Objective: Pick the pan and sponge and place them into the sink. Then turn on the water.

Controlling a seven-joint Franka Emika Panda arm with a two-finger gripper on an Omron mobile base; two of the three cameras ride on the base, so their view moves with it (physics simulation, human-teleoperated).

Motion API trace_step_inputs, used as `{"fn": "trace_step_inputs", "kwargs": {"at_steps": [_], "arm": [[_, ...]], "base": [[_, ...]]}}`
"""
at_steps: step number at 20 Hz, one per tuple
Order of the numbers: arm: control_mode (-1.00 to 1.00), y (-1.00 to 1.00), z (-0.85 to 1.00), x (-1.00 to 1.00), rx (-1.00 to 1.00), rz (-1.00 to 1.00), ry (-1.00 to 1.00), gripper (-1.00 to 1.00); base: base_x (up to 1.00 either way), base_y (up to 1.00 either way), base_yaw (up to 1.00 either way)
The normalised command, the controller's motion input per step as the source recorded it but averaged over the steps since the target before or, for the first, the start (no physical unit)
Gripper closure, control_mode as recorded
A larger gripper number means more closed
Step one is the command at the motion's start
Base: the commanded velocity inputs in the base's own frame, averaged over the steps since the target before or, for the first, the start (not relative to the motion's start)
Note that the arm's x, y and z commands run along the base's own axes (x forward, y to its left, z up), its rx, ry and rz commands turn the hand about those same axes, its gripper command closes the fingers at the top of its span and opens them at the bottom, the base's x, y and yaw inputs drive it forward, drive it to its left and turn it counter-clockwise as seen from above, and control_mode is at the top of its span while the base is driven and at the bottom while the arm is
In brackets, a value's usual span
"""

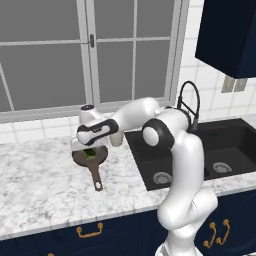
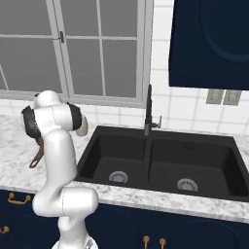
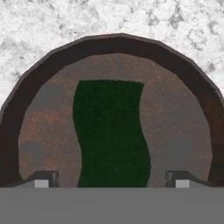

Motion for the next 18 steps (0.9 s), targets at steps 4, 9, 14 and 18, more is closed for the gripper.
{"fn": "trace_step_inputs", "kwargs": {"at_steps": [4,9,14,18], "arm": [[-1.0,-0.18,0.66,-0.48,0.12,0.0,-0.15,-1.0],[-1.0,-0.13,0.33,-1.0,0.12,-0.01,0.0,-1.0],[-1.0,-0.14,0.2,-1.0,0.02,-0.08,0.0,-1.0],[-1.0,-0.28,0.1,-0.99,0.0,-0.06,0.0,-1.0]], "base": [[0.0,0.0,0.0],[0.0,0.0,0.0],[0.0,0.0,0.0],[0.0,0.0,0.0]]}}
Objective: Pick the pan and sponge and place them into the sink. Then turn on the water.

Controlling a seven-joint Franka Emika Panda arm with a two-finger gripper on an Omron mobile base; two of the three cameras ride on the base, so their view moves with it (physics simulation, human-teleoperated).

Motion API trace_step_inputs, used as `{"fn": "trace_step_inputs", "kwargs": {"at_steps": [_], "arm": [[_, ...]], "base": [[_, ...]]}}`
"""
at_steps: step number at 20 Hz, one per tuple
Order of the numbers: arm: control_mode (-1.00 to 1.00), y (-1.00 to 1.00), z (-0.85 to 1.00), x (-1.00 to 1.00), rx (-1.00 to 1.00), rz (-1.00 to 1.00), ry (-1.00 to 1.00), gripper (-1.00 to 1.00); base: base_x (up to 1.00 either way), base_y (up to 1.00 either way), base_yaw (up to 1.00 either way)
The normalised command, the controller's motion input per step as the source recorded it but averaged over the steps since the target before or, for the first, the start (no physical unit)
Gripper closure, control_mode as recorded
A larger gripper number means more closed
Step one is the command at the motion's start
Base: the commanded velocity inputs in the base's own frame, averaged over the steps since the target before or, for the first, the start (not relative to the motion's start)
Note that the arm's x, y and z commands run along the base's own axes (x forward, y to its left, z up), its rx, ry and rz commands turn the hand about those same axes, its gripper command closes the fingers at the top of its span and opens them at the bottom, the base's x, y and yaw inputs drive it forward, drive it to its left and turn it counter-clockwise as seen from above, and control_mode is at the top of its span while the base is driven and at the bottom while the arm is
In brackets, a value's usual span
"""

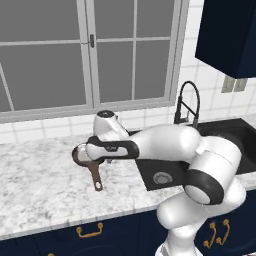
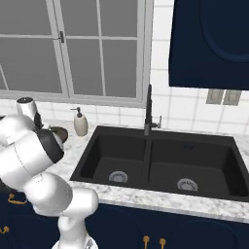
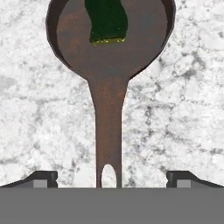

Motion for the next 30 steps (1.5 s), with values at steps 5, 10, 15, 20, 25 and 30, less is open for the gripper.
{"fn": "trace_step_inputs", "kwargs": {"at_steps": [5,10,15,20,25,30], "arm": [[-1.0,-0.4,0.0,-0.73,0.0,0.0,0.02,-1.0],[-1.0,-0.03,0.0,-0.03,0.0,0.0,0.04,-1.0],[-1.0,0.13,0.0,0.07,0.0,0.0,0.08,-1.0],[-1.0,0.2,0.01,0.16,-0.03,0.0,0.15,-1.0],[-1.0,0.09,0.0,0.37,-0.09,0.0,0.05,-1.0],[-1.0,0.06,-0.06,0.27,-0.16,-0.03,0.01,-1.0]], "base": [[0.0,0.0,0.0],[0.0,0.0,0.0],[0.0,0.0,0.0],[0.0,0.0,0.0],[0.0,0.0,0.0],[0.0,0.0,0.0]]}}
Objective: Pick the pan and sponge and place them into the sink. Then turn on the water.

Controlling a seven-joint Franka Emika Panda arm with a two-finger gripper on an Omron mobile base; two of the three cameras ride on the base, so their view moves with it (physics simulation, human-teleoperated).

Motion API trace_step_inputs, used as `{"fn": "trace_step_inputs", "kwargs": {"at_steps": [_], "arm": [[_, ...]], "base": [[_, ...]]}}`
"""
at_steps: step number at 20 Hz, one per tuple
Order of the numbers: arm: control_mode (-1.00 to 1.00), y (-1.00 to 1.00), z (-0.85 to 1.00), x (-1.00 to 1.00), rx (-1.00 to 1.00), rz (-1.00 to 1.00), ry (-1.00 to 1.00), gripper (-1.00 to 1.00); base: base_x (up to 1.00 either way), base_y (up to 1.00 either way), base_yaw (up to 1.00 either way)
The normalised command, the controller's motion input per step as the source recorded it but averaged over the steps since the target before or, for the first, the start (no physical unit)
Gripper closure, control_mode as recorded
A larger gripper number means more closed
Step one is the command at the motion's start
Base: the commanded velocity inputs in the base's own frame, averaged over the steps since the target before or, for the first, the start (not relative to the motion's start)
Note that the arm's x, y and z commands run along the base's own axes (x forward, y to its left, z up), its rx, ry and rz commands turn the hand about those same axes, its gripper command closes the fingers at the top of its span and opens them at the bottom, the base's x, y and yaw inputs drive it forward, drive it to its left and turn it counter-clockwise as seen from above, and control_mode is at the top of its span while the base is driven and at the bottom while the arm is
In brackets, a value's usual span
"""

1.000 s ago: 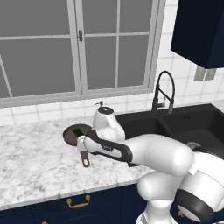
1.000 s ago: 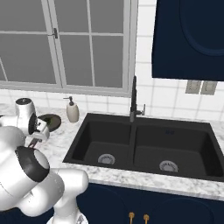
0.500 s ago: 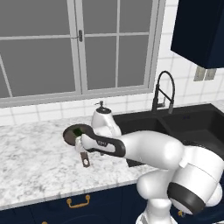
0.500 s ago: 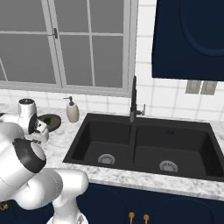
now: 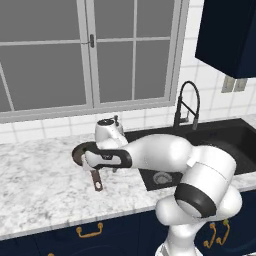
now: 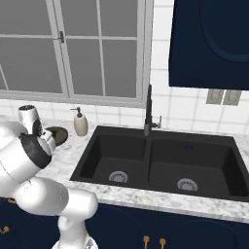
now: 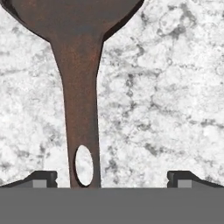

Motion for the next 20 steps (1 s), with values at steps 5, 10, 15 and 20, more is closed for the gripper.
{"fn": "trace_step_inputs", "kwargs": {"at_steps": [5,10,15,20], "arm": [[-1.0,0.12,-0.1,0.31,-0.06,-0.04,0.0,-1.0],[-1.0,0.06,-0.24,0.16,0.0,-0.05,0.01,-1.0],[-1.0,0.01,-0.42,0.03,0.0,-0.05,0.0,-1.0],[-1.0,0.0,-0.27,0.0,0.0,-0.06,0.0,-1.0]], "base": [[0.0,0.0,0.0],[0.0,0.0,0.0],[0.0,0.0,0.0],[0.0,0.0,0.0]]}}
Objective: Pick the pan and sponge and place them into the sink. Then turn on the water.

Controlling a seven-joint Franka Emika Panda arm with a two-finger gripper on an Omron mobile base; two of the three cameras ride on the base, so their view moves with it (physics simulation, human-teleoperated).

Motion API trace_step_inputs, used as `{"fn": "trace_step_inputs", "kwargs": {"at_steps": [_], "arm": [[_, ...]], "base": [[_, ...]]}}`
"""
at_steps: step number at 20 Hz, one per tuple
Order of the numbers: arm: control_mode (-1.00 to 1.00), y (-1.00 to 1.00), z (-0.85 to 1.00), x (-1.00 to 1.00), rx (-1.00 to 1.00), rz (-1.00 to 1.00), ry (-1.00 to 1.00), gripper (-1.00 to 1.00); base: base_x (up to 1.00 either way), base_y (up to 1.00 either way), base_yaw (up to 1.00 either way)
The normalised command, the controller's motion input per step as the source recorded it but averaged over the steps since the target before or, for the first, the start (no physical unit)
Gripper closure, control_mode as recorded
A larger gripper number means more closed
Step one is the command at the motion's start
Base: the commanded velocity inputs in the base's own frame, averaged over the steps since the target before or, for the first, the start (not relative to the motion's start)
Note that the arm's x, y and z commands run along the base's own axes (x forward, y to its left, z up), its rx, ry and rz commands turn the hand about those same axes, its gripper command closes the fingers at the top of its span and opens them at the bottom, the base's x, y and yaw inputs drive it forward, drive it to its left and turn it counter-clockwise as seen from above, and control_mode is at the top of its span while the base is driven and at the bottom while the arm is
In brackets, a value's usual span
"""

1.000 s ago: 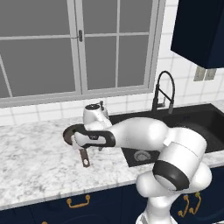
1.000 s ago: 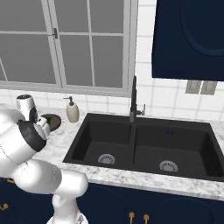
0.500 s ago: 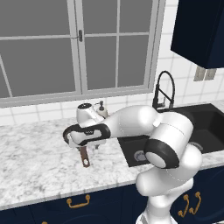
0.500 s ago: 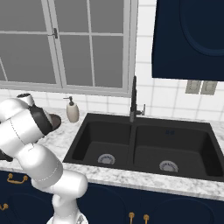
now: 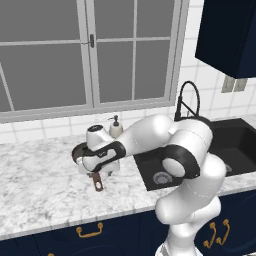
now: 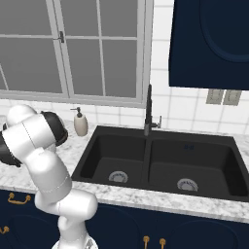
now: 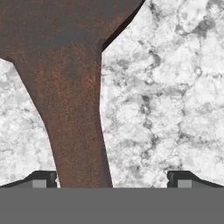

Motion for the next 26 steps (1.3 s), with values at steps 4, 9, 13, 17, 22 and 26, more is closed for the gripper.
{"fn": "trace_step_inputs", "kwargs": {"at_steps": [4,9,13,17,22,26], "arm": [[-1.0,0.03,-0.11,0.11,0.0,-0.06,0.0,-1.0],[-1.0,0.06,-0.11,0.17,0.0,-0.06,0.0,-1.0],[-1.0,0.03,-0.27,0.2,0.0,-0.03,0.0,-1.0],[-1.0,0.1,-0.26,0.17,0.0,0.0,0.0,-1.0],[-1.0,-0.01,-0.42,0.0,0.0,0.0,0.0,1.0],[-1.0,-0.25,-0.44,0.0,0.01,0.0,0.0,1.0]], "base": [[0.0,0.0,0.0],[0.0,0.0,0.0],[0.0,0.0,0.0],[0.0,0.0,0.0],[0.0,0.0,0.0],[0.0,0.0,0.0]]}}
